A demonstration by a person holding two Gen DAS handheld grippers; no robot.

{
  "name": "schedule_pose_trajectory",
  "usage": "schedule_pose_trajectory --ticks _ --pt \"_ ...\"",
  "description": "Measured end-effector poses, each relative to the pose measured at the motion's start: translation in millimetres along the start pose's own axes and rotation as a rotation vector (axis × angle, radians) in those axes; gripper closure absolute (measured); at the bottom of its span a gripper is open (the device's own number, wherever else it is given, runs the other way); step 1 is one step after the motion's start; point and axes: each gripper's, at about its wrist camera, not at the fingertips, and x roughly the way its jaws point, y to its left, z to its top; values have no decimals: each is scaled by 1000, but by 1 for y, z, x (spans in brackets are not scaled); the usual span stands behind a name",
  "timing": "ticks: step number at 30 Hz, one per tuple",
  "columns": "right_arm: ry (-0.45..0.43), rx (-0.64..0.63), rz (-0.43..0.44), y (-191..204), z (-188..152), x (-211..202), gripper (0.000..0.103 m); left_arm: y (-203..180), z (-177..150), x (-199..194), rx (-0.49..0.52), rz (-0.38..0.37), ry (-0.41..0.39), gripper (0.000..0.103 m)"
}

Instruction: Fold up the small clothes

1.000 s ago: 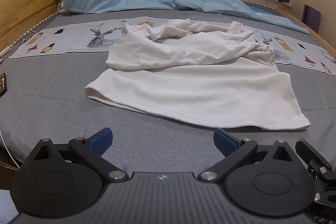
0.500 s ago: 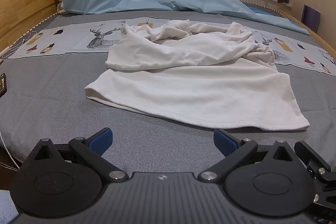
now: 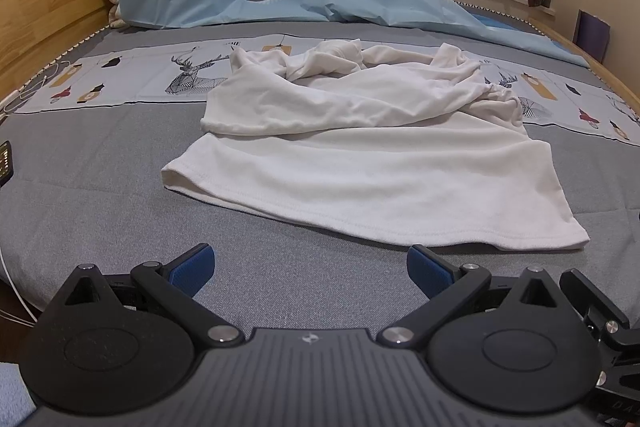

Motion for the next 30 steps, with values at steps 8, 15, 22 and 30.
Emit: schedule_pose_trajectory --ticks 8,15,22,30 --pt "1 -2 0 1 0 0 1 0 0 0 2 1 -2 1" --pt "1 -3 -1 1 0 0 1 0 0 0 3 1 -1 1" --pt "1 -3 -1 1 0 0 1 0 0 0 2 -1 1 1" --pt "24 -6 18 -4 7 2 1 35 26 1 -110 -14 36 1"
